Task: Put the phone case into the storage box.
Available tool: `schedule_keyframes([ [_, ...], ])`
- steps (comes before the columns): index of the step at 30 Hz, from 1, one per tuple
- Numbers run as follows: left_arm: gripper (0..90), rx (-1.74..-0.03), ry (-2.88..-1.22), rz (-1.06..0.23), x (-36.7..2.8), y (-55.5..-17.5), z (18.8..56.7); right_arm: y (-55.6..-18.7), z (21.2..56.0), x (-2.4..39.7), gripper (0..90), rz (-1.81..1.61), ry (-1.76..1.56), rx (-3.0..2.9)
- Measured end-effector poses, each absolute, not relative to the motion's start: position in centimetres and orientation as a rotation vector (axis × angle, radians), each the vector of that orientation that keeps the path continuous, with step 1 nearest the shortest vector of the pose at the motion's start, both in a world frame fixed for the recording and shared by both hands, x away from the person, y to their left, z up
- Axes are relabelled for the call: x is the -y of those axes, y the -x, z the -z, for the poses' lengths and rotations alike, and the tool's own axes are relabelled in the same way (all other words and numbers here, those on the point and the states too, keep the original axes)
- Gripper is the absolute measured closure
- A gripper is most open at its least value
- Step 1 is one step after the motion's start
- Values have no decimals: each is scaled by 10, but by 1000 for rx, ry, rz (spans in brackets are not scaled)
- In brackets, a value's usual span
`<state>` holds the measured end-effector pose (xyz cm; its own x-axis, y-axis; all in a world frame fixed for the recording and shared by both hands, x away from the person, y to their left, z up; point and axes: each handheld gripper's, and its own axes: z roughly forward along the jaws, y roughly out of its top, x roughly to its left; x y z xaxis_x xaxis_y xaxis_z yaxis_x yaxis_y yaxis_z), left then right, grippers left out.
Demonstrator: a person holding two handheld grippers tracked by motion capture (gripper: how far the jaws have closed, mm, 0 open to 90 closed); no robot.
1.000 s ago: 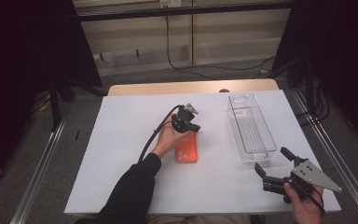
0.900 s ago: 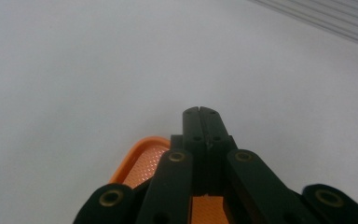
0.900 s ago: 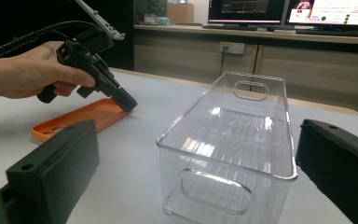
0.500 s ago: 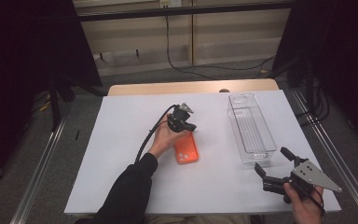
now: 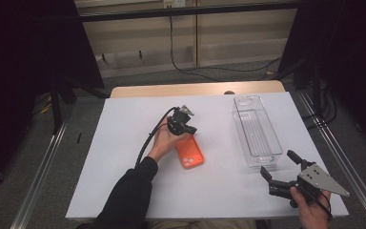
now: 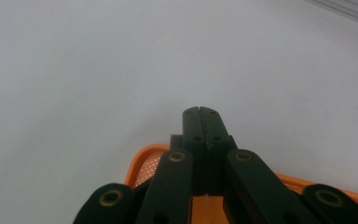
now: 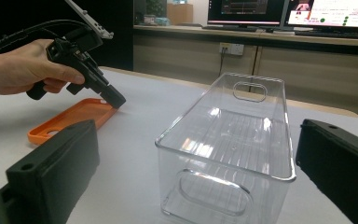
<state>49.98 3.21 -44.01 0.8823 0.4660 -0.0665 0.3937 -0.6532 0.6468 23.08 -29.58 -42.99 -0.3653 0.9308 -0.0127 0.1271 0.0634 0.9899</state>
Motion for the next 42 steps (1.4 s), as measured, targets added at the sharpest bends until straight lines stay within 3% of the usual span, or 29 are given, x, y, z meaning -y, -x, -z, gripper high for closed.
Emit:
schedule_keyframes([
  [42,900,-639,-2371,-146,-66,-495,438,-231,430,296,0,-1373,-1085,-1606],
])
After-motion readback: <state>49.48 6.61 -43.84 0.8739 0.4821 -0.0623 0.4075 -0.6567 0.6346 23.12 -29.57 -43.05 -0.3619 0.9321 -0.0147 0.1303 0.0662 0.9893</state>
